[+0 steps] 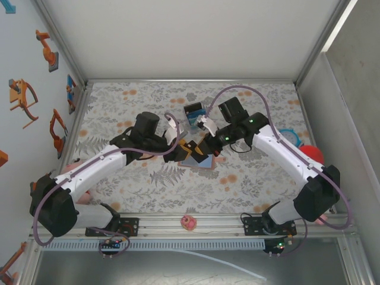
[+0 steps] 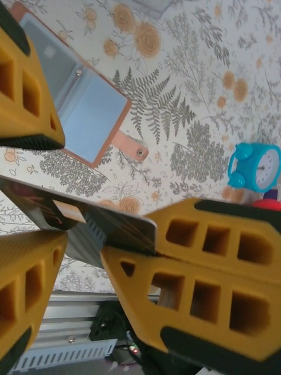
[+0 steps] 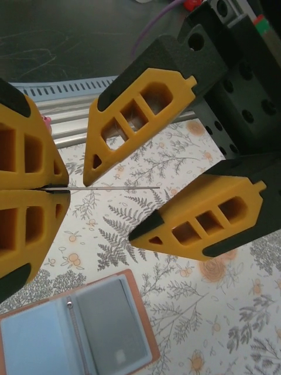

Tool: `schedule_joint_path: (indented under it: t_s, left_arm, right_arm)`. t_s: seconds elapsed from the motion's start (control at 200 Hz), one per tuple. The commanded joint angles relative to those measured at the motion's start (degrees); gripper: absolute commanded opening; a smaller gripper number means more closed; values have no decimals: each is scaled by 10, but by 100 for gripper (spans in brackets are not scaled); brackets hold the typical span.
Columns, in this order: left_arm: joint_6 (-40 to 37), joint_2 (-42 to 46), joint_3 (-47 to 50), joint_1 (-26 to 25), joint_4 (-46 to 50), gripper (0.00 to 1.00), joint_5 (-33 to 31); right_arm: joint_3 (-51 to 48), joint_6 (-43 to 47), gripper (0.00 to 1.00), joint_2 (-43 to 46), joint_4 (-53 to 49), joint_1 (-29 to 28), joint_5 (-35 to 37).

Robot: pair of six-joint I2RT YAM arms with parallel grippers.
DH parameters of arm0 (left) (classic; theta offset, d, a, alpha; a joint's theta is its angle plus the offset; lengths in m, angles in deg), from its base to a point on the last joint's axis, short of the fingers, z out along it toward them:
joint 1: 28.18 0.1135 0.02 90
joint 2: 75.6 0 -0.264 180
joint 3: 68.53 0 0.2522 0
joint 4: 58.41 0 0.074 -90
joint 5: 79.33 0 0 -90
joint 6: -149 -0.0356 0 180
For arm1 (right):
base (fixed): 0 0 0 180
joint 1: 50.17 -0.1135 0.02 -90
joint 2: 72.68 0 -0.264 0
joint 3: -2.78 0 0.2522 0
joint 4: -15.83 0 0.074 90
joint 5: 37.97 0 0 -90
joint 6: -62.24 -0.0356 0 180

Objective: Take the credit cards out of the card holder

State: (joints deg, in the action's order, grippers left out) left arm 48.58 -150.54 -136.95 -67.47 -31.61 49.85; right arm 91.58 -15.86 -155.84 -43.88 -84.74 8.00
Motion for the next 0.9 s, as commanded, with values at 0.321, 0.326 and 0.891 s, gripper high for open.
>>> schedule_joint_path:
  t_s: [0.321,0.326,0.891]
  left_arm:
    - [2,-18,-23,2,-17,0,62]
    - [2,-18,-24,2,-18,0,62]
    - [197,134,78,7,-159,0,-87]
  right_arm:
    - [16,10,0,-2,2,-5,-7]
    - [15,9,0,-1,3,-6,-6]
    - [-233,-245,52,286,383,-4,165]
